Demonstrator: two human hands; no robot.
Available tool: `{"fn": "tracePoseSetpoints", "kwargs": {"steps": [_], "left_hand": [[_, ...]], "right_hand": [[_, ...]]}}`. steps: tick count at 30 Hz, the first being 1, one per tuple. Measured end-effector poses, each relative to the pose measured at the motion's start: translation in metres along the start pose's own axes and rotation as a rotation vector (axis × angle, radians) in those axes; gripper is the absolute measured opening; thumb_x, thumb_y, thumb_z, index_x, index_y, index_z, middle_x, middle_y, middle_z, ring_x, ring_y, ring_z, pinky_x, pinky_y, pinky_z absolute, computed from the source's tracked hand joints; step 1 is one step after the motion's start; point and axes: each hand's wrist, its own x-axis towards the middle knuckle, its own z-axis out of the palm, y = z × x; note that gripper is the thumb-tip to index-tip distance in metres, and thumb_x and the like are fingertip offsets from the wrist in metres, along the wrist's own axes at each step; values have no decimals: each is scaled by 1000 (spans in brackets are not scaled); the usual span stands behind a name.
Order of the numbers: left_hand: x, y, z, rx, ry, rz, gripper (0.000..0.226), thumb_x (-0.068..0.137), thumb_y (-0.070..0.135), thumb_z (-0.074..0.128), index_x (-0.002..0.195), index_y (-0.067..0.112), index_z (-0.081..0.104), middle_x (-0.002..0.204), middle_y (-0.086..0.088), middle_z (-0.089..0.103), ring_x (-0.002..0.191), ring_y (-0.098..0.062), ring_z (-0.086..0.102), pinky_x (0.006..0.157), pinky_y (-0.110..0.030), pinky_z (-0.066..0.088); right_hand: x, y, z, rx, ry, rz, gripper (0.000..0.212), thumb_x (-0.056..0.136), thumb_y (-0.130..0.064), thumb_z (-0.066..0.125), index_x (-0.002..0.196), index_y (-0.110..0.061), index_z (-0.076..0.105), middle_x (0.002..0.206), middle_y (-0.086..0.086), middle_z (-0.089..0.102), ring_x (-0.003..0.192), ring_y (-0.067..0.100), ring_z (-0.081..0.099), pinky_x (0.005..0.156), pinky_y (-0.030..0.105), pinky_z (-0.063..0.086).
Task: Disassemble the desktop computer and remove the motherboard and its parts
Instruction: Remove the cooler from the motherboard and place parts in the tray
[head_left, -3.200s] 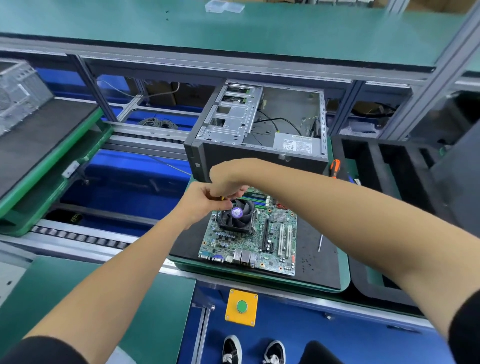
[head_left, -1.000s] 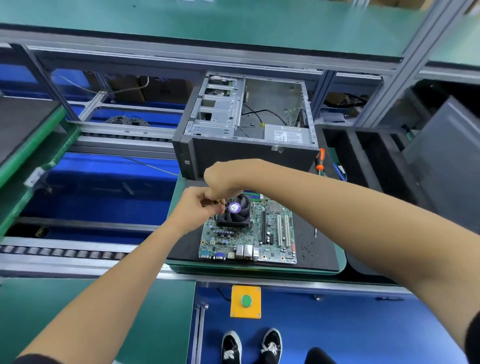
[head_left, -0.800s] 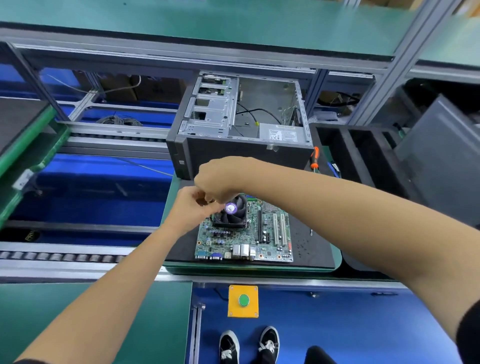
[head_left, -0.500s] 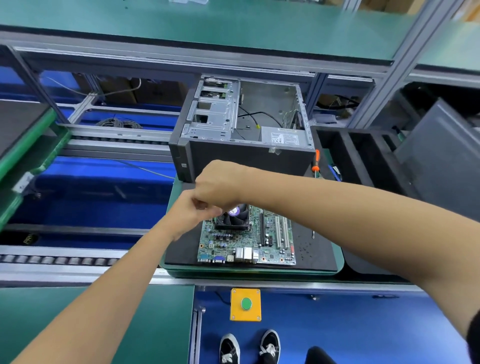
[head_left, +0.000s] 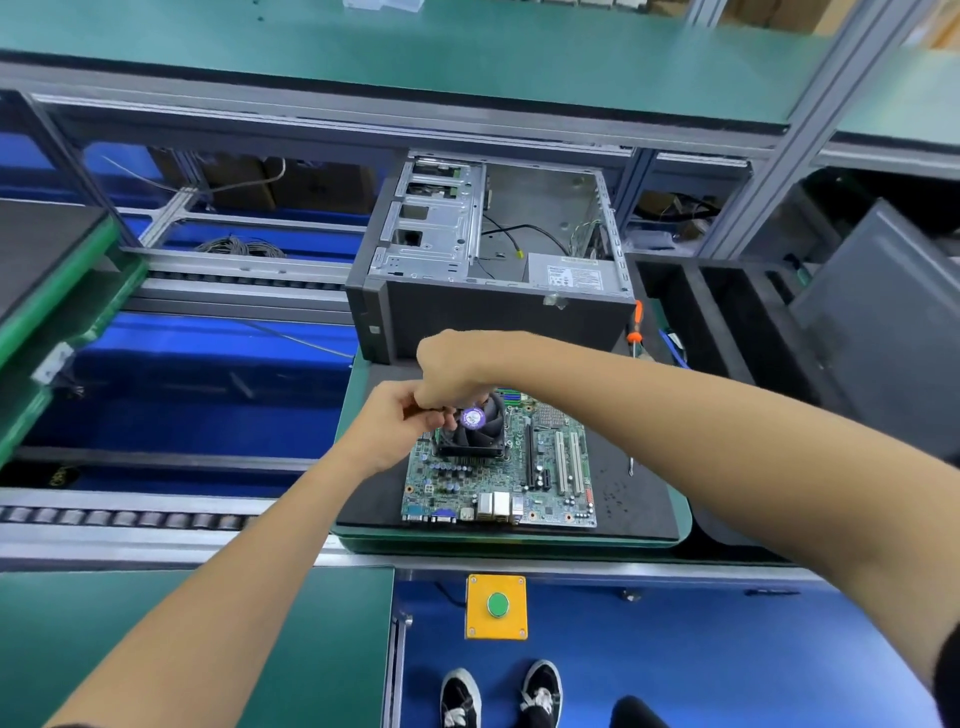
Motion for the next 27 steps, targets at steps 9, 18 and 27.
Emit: {"fn": "tracePoseSetpoints", "kwargs": {"steps": [9, 18, 27], "left_hand": [[6, 7, 3, -14, 165, -33, 14, 66, -5, 80, 77, -1, 72, 67, -4, 71, 65, -8, 66, 58, -20, 52], [-5, -11, -8, -112, -46, -129, 18, 91, -2, 60, 102, 7, 72, 98, -11, 74, 104, -20, 66, 96, -31, 50], [-2, 0, 3, -10, 4, 7, 24, 88, -5, 63, 76, 13, 73, 76, -2, 74, 76, -6, 68, 75, -15, 53]], "right_hand": [[-5, -9, -4, -691, 85, -298, 7, 82, -18, 67, 87, -14, 64, 74, -2, 54, 61, 16, 51, 48, 25, 33], [1, -13, 3, -827, 205, -574, 26, 78, -19, 68, 103, -22, 66, 85, -6, 65, 76, 21, 58, 58, 29, 39], [-7, -5, 7, 0, 106, 66, 34, 86, -32, 48, 62, -11, 61, 50, 1, 61, 42, 15, 55, 43, 20, 37]]}}
